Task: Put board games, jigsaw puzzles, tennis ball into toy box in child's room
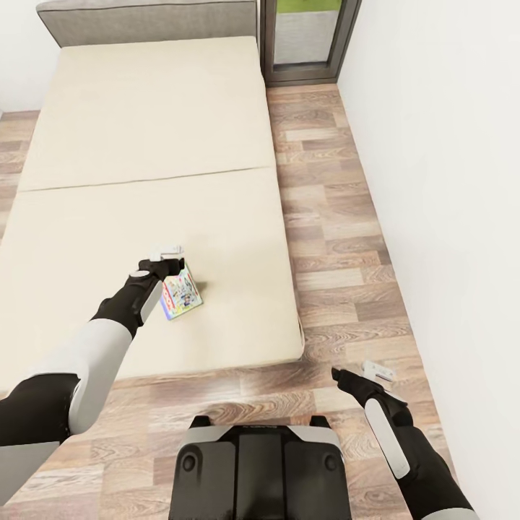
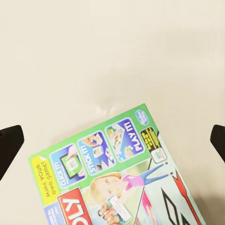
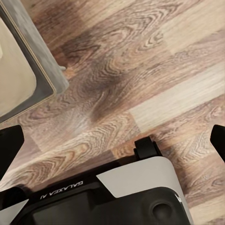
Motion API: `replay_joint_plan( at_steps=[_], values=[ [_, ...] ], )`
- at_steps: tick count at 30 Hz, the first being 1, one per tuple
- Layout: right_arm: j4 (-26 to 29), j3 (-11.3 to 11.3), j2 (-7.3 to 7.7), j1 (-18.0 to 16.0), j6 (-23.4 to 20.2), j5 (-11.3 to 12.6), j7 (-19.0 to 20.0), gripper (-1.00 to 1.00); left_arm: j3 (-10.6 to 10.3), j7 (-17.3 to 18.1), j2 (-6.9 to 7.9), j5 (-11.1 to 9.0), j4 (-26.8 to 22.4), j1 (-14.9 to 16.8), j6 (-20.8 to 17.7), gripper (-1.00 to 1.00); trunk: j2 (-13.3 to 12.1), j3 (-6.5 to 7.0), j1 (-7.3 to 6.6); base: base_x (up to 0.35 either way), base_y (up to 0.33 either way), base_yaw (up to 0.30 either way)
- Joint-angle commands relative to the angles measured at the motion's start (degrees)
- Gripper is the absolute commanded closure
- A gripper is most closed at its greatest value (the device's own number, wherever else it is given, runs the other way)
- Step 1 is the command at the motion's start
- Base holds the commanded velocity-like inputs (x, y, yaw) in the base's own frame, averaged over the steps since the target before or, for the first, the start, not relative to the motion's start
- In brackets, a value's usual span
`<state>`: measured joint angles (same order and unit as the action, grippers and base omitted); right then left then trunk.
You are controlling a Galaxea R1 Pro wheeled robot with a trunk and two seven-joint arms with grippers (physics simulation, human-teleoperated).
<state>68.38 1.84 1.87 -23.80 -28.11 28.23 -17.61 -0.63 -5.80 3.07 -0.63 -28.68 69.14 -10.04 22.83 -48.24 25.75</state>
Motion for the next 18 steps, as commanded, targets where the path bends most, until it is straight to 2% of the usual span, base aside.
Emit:
replay_joint_plan(
  at_steps=[1, 18],
  values=[
    [0.1, 0.2, 0.07, 0.0, -0.1, 0.6, -0.6, -1.0, -0.1, -0.2, 0.01, -0.1, -0.1, 0.0, -0.2, -1.0, 0.1, -0.16, 0.03, 0.0, 0.0, 0.0],
    [0.1, 0.2, 0.07, 0.0, -0.1, 0.6, -0.6, -1.0, -0.1, -0.1, 0.14, 0.0, -1.3, 0.0, 1.5, -1.0, 0.1, -1.77, 0.03, 0.0, 0.0, 0.0]
  ],
)
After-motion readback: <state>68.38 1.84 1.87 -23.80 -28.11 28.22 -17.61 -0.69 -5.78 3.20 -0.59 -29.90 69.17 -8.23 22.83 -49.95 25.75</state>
